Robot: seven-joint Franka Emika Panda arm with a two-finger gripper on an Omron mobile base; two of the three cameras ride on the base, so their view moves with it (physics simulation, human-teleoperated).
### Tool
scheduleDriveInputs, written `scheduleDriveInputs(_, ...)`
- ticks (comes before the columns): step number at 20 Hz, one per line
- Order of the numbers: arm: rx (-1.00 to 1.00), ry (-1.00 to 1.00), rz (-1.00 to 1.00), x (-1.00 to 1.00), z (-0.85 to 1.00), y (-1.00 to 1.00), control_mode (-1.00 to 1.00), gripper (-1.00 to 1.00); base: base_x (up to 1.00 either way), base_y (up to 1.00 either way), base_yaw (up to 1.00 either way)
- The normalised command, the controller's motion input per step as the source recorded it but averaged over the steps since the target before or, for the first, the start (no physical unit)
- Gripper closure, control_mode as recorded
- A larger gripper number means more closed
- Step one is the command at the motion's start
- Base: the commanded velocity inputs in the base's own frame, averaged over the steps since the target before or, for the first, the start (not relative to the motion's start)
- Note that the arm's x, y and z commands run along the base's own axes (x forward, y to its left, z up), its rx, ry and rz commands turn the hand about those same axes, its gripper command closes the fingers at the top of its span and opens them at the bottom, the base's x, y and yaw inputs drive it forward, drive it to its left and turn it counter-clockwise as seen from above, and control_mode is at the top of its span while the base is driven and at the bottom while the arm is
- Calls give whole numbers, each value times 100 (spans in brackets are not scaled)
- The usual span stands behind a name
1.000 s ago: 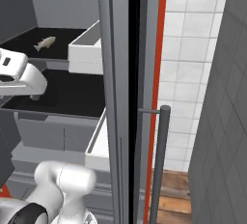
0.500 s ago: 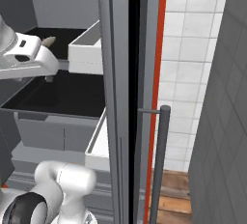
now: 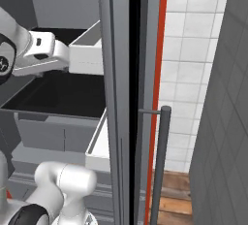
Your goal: Gather the potato and mushroom from the fridge and place them on a tray on the dining counter. Then gather the fish and chicken drumstick from the fridge and place them on the other tray.
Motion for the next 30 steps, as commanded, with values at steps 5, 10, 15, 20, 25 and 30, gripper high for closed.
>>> scheduleDriveInputs(5, -1, -11, 6, 38, 16, -20, -100, -100, 0, 0, 0)
scheduleDriveInputs(10, -5, -4, 0, 44, 19, -2, -100, -100, 0, 0, 0)
scheduleDriveInputs(15, -7, 0, 0, 46, 5, 0, -100, -100, 0, 0, 0)
scheduleDriveInputs(20, -2, 7, 0, 67, 0, -6, -100, -100, 0, 0, 0)
scheduleDriveInputs(25, 0, 12, 0, 67, 0, -17, -100, -100, 0, 0, 0)
scheduleDriveInputs(30, 0, 11, -6, 58, 0, -19, -100, -100, 0, 0, 0)
